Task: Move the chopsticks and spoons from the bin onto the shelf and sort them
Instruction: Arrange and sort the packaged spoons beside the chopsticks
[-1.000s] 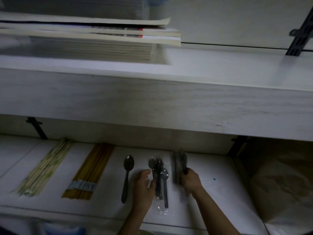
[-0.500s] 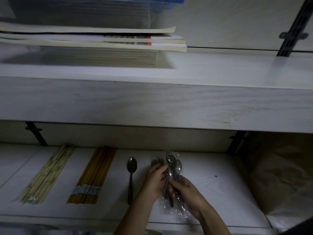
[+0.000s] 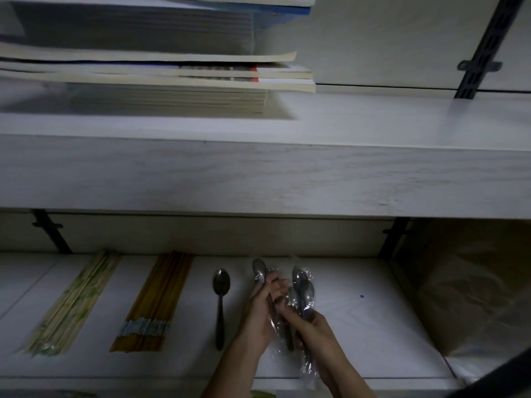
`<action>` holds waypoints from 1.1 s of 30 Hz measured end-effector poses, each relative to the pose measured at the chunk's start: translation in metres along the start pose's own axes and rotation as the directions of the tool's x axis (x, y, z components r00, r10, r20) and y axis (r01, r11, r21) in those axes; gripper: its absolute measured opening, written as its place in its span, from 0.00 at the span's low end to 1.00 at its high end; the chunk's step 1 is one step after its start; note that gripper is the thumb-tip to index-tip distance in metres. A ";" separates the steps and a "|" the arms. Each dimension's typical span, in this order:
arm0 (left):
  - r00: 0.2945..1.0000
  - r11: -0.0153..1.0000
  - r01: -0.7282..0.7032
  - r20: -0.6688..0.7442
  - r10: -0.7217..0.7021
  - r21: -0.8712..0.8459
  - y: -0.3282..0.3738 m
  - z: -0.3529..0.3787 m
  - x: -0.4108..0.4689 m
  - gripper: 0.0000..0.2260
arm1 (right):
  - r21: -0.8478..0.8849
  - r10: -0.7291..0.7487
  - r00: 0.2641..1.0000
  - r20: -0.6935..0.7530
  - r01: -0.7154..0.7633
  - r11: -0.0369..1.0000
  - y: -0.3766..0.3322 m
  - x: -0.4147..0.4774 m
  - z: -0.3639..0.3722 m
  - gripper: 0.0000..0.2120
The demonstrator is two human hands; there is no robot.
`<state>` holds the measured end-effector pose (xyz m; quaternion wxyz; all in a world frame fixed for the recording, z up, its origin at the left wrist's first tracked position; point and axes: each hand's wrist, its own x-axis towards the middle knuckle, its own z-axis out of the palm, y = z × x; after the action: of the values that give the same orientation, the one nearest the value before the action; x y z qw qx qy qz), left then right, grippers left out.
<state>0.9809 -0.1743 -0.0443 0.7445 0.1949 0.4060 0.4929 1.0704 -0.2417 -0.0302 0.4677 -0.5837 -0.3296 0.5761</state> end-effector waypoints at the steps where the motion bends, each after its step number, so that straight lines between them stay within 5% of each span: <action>1: 1.000 1.000 -0.020 0.003 0.020 0.000 0.000 0.000 -0.003 0.10 | 0.005 -0.008 1.000 0.004 0.008 1.000 0.000 -0.001 0.003 0.07; 8: 0.999 0.996 0.033 0.001 -0.033 -0.089 0.008 -0.004 -0.003 0.11 | 0.049 -0.033 0.998 0.051 0.030 0.998 -0.001 -0.008 0.005 0.04; 12: 1.000 0.947 -0.010 0.020 0.017 -0.322 0.028 -0.016 -0.001 0.19 | 0.134 0.139 0.977 0.161 -0.161 0.978 -0.002 -0.010 0.002 0.01; 16: 0.997 0.961 -0.064 0.013 0.070 -0.271 0.026 -0.023 0.001 0.12 | 0.139 0.200 0.953 0.227 -0.235 0.962 0.000 -0.012 0.005 0.07; 22: 0.986 0.981 -0.156 -0.075 0.148 -0.114 0.027 -0.034 -0.003 0.08 | 0.015 0.110 0.985 0.135 -0.113 0.993 -0.010 -0.012 0.005 0.15; 29: 0.993 0.998 -0.061 -0.105 0.060 -0.007 0.020 -0.032 -0.004 0.07 | 0.016 -0.055 0.998 0.044 0.054 0.998 -0.018 -0.011 0.008 0.10; 33: 0.999 0.999 -0.024 -0.023 0.025 0.036 0.013 -0.022 -0.010 0.17 | 0.014 -0.078 0.997 -0.016 0.079 0.997 -0.017 -0.010 0.010 0.11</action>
<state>0.9543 -0.1798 -0.0439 0.7300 0.2074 0.4210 0.4968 1.0620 -0.2431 -0.0096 0.4967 -0.5712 -0.3445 0.5553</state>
